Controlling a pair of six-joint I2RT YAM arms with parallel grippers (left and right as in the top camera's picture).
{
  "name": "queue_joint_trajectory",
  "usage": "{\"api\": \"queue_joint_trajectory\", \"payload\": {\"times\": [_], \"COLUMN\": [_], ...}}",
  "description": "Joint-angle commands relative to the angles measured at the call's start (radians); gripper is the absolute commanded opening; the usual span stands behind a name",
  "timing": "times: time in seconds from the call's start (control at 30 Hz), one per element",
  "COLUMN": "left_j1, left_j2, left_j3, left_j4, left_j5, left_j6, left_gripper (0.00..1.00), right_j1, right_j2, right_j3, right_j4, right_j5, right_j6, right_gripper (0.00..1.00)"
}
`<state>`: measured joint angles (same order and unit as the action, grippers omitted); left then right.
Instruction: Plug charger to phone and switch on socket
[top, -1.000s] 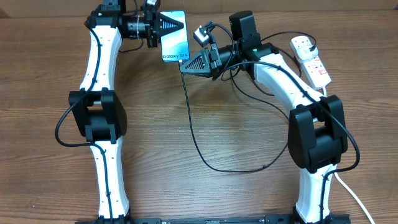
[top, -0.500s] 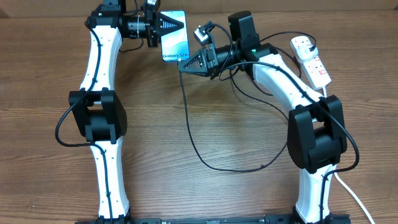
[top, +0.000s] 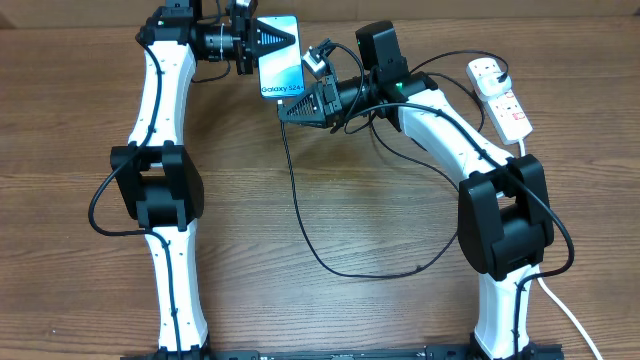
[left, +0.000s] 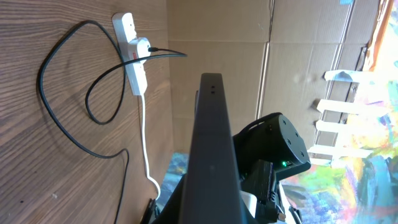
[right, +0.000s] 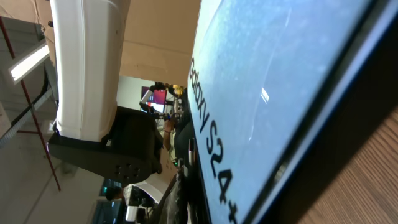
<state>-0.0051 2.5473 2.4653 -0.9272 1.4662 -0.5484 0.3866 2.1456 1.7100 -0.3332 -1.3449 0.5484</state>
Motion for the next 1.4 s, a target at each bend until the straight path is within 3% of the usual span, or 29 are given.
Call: {"api": "queue_joint_trajectory", "payload": {"times": [0.0,1.37], "left_j1": [-0.008,-0.009], "left_j2": [-0.023,-0.023], "left_j3": [0.015,0.015], "left_j4": [0.001,0.024], "left_j5": [0.047,0.076], "left_j6": [-0.010,-0.013], "left_gripper": [0.04,0.04], "right_j1": [-0.002,-0.028], "right_j2": [-0.023,-0.023], "right_j3": [0.012,0.012], "right_j4": [0.004,-0.013], "right_j5": [0.003,0.018], "right_j6": [0.002,0.002], "right_gripper": [0.04,0.04]}}
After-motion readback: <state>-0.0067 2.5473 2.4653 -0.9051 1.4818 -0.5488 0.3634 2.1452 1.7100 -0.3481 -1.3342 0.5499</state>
